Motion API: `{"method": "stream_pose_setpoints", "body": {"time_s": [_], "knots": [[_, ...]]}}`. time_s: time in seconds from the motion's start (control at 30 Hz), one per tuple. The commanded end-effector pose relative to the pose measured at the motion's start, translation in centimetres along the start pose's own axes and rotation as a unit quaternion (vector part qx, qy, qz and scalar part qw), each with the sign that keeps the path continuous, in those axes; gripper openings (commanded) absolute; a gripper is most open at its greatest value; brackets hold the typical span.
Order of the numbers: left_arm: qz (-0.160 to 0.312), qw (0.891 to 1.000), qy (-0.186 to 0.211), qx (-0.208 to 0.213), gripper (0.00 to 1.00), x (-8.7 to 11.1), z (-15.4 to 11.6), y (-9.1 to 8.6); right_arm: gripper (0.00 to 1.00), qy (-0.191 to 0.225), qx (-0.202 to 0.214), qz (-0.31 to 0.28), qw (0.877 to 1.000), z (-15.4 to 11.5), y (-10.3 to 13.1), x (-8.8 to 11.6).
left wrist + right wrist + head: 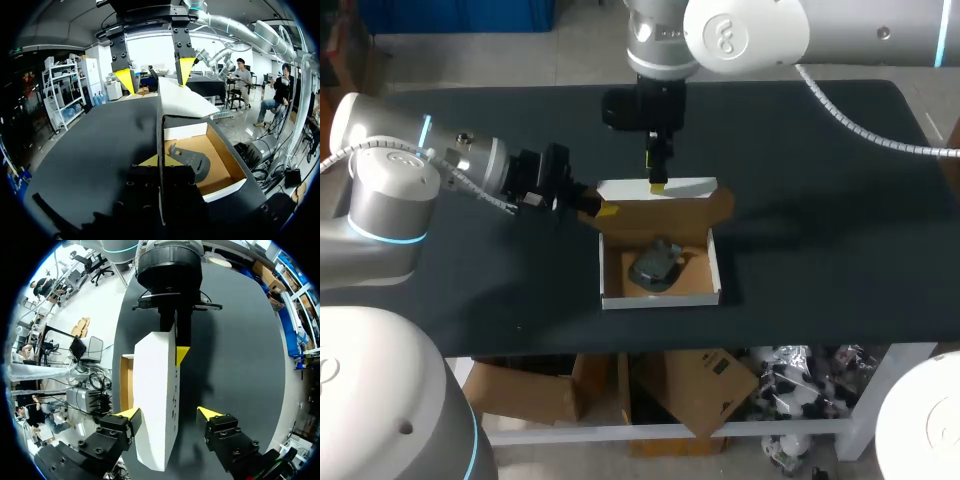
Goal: Assemble the packaging by folding the flat box into shape, placing the metal phone stand inside, and closing the box properly
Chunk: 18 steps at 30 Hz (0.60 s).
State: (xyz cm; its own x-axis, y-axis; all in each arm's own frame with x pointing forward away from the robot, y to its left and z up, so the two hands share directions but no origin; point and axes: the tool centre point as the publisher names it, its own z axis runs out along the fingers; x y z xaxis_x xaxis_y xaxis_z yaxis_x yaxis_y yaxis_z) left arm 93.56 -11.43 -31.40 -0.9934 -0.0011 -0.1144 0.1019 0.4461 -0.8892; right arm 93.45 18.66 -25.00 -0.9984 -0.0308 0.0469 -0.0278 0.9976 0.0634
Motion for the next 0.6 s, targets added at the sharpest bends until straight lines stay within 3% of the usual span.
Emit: {"method": "stream_pose_setpoints", "body": {"time_s": [0.03, 0.3, 0.47, 0.6], "knots": [[0.000, 1.000, 0.000, 0.000, 0.00, 0.1, 0.1, 0.1, 1.00, -0.014, -0.037, 0.009, 0.999, -1.5, -1.4, 0.6], [0.000, 1.000, 0.000, 0.000, 0.00, 0.1, 0.1, 0.1, 1.00, -0.021, -0.071, 0.083, 0.994, -4.3, -2.3, -0.9], [0.000, 1.000, 0.000, 0.000, 0.00, 0.1, 0.1, 0.1, 1.00, -0.024, -0.071, 0.152, 0.985, -5.0, -2.9, -1.9], [0.000, 1.000, 0.000, 0.000, 0.00, 0.1, 0.1, 0.1, 1.00, -0.027, -0.080, 0.175, 0.981, -5.8, -3.3, -2.4]]}}
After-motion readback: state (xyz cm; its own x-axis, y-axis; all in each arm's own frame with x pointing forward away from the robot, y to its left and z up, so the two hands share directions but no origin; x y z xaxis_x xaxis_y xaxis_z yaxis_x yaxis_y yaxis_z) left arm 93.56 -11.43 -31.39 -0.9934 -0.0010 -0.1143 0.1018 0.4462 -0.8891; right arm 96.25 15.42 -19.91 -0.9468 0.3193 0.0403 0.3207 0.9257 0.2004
